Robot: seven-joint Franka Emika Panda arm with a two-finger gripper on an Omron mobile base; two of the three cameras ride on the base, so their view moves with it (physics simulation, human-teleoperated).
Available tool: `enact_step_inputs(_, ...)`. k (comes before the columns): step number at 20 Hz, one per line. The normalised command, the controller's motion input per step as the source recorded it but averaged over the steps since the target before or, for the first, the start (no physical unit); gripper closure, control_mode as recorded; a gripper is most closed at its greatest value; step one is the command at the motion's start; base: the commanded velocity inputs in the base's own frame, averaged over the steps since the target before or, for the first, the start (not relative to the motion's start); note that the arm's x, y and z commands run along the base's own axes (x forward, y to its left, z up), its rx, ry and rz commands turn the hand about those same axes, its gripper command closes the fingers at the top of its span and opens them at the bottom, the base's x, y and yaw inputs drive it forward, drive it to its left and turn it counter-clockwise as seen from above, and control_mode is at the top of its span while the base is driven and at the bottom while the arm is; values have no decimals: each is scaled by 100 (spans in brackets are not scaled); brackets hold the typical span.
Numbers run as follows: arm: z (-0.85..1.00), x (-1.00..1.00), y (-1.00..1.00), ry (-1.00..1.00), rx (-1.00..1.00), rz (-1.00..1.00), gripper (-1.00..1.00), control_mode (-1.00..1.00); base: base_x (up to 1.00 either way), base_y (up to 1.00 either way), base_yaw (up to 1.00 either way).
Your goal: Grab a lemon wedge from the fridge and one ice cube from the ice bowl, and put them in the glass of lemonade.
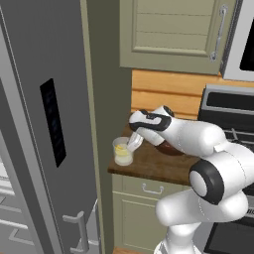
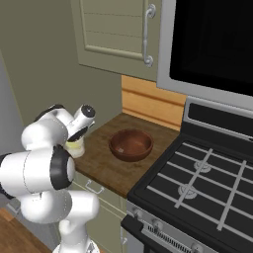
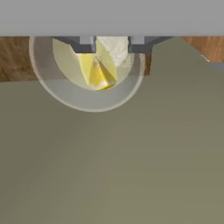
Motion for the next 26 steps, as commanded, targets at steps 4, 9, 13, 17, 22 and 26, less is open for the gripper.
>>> enact_step_inputs(4, -3, 2, 15, -2, 0, 1, 100, -100, 0, 0, 0)
enact_step_inputs(9, -5, 11, 5, -2, 0, 1, 100, -100, 0, 0, 0)
enact_step_inputs(13, -7, 19, 0, -2, 0, 1, 100, -100, 0, 0, 0)
enact_step_inputs(17, -8, 13, 0, -2, 0, 1, 100, -100, 0, 0, 0)
enact_step_inputs(22, 0, 3, 0, -3, 0, 1, 100, -100, 0, 0, 0)
enact_step_inputs(26, 0, 5, 1, -2, 0, 1, -100, -100, 0, 0, 0)
